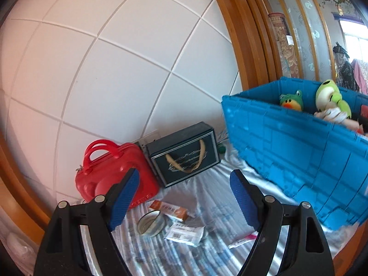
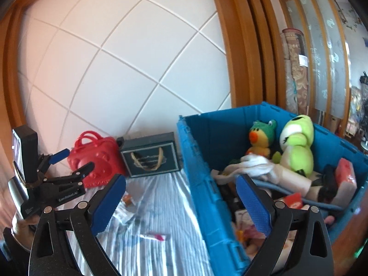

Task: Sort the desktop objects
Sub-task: 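Move both tools back toward the remaining items on the bed, then grasp the white wipes packet with the left tool while the right tool grasps the pink tube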

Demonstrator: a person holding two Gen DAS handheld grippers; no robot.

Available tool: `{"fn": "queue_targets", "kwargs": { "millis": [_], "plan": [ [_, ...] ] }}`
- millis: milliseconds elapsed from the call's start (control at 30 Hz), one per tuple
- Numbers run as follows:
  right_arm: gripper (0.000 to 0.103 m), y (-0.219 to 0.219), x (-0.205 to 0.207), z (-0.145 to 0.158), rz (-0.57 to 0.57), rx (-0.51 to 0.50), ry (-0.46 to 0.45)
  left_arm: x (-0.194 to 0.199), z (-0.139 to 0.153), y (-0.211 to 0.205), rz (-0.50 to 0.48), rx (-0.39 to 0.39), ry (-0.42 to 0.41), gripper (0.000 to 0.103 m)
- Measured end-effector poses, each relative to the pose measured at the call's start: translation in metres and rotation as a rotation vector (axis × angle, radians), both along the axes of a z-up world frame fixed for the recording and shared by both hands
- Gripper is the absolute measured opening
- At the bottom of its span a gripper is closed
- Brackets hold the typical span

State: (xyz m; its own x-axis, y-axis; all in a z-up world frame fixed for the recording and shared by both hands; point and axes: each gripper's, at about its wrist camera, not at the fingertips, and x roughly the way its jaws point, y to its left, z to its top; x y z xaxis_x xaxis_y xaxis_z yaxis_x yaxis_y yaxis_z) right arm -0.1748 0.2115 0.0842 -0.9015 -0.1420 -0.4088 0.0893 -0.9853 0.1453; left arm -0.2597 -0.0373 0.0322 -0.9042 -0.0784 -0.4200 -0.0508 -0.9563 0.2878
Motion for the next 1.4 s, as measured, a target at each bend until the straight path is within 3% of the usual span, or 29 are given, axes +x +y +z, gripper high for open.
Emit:
{"fn": "queue_targets", "kwargs": {
  "millis": [133, 433, 567, 733, 1100, 1233, 1400],
  "plan": [
    [0.098, -0.053, -0.014, -0.029, 0.080, 0.056, -0.013, 0.005, -0.031, -0.045, 0.048, -0.036, -0.048, 0.081],
    [0.093, -0.108, -0.068, -0.118, 0.244, 0.127, -0.192, -0.011, -0.103, -0.097, 0.157, 0.046, -0.202, 0.081],
    [0.091, -0.122, -0.097, -0.156, 0.353, 0.164, -0.266, -0.024, -0.132, -0.097, 0.190, 0.090, -0.269, 0.081],
    [0.079, -0.137, -0.122, -0.216, 0.453, 0.262, -0.404, -0.053, -0.168, -0.092, 0.228, 0.189, -0.348, 0.081],
    [0.077, -0.145, -0.182, -0.284, 0.573, 0.261, -0.551, -0.122, -0.231, -0.074, 0.267, 0.251, -0.505, 0.081],
    [0.068, -0.155, -0.187, -0.312, 0.629, 0.332, -0.614, -0.141, -0.246, -0.077, 0.291, 0.325, -0.549, 0.081],
    [0.065, -0.160, -0.187, -0.333, 0.664, 0.433, -0.634, -0.157, -0.256, -0.080, 0.327, 0.424, -0.571, 0.081]
  ]
}}
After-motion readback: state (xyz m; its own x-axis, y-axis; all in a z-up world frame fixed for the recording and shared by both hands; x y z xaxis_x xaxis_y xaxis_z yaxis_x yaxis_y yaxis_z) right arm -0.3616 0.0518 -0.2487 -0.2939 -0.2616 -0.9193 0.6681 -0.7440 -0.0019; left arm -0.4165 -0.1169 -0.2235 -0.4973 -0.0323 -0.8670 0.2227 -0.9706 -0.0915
